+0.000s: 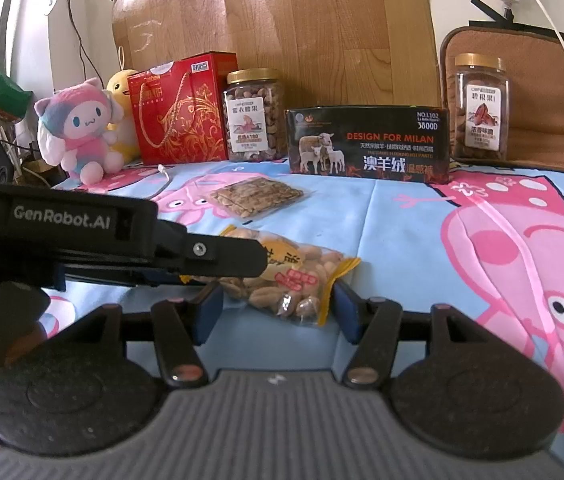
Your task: Organize snacks
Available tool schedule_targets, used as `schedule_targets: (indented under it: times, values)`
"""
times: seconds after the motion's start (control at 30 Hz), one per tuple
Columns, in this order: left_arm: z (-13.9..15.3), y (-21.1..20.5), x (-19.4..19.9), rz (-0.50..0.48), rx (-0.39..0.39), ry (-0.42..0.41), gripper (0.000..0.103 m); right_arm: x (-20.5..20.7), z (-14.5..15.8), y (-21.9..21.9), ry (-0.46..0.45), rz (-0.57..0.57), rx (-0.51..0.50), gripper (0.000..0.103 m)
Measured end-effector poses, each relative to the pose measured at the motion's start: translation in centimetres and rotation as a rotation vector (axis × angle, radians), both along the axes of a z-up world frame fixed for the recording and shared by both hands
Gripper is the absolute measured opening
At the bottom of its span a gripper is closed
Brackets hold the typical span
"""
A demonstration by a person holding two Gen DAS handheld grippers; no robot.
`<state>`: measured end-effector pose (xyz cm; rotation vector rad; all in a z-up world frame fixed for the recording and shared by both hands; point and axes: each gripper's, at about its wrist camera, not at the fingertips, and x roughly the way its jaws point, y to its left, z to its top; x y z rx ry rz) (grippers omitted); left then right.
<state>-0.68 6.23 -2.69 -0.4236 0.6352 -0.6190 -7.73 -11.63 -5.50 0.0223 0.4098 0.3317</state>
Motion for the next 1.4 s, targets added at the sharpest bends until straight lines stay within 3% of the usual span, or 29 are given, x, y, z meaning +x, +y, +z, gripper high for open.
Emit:
schedule_targets:
  times: [0.1,0.37,0.53,0.7,0.83,1.1,1.17,1.4]
  values:
    - [0.0,-0.1,-0.1,0.004,0.015,-0.006,0.045,0.0,0.0,0.0,-0.001,0.004,0.006,0.062]
    - [-0.1,0.3,-0.1,0.017,0.008,0.008,0.038,-0.1,0.0,-0.3,0.0,0.007,0.02,0.043]
    - [0.3,0.4,-0.7,0.023,0.0,-0.008,0.038,-0.5,0.3,-0.2,-0.021,0.018,0.001,0.041]
    - [0.9,0.5,-1.4,0.033,0.01,-0.035,0.038,-1.2,0.8,0.1,-0.078,0.034,-0.02,0.041]
    - [0.0,0.4,-1.1,0.037,0.025,-0.002,0.038,-0.3,0.1,-0.2,-0.011,0.04,-0.012,0.041]
    - [0.2,0.6,-1.2,0.033,0.029,0.0,0.043,-0.5,0.0,-0.1,-0.009,0.037,-0.006,0.046]
    - [0.4,0.8,-1.1,0.041,0.028,0.005,0.044,-0.4,0.0,-0.2,-0.006,0.042,-0.001,0.052]
    - [0.3,0.9,-0.7,0.048,0.023,0.029,0.043,-0.4,-0.1,0.1,-0.003,0.062,-0.016,0.054]
